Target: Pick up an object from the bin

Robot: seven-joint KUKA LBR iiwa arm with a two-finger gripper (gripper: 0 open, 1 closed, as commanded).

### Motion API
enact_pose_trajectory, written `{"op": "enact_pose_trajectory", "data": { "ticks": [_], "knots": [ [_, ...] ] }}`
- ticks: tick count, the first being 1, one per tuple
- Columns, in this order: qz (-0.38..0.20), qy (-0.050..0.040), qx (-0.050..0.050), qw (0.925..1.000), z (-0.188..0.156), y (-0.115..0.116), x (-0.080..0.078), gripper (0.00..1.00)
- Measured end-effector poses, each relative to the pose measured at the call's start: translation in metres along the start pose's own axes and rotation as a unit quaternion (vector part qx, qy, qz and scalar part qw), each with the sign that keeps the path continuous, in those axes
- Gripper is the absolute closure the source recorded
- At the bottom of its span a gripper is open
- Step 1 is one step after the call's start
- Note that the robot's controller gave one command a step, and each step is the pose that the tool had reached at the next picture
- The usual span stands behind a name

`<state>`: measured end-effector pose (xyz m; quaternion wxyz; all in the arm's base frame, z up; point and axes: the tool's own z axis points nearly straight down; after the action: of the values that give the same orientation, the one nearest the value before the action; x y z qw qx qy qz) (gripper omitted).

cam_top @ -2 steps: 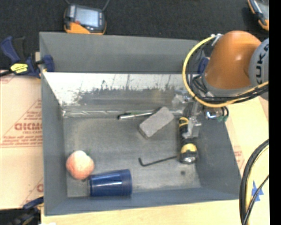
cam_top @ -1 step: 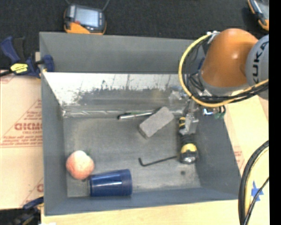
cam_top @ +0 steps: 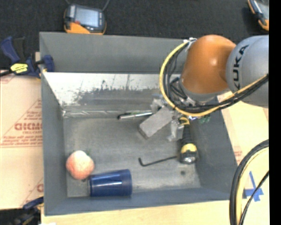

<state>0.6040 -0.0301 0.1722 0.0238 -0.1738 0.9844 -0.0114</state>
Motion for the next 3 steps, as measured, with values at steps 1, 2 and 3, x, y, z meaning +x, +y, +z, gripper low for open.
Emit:
{"op": "enact_pose_trajectory", "data": {
  "ticks": [1,2,3],
  "knots": [
    [-0.037,-0.0106,0.005,0.9993,0.037,0.008,-0.018,0.00],
    [-0.165,-0.0126,0.007,0.9861,0.081,0.033,-0.050,0.00],
    [-0.076,-0.0127,0.006,0.9970,0.094,0.037,-0.059,0.00]
  ]
}}
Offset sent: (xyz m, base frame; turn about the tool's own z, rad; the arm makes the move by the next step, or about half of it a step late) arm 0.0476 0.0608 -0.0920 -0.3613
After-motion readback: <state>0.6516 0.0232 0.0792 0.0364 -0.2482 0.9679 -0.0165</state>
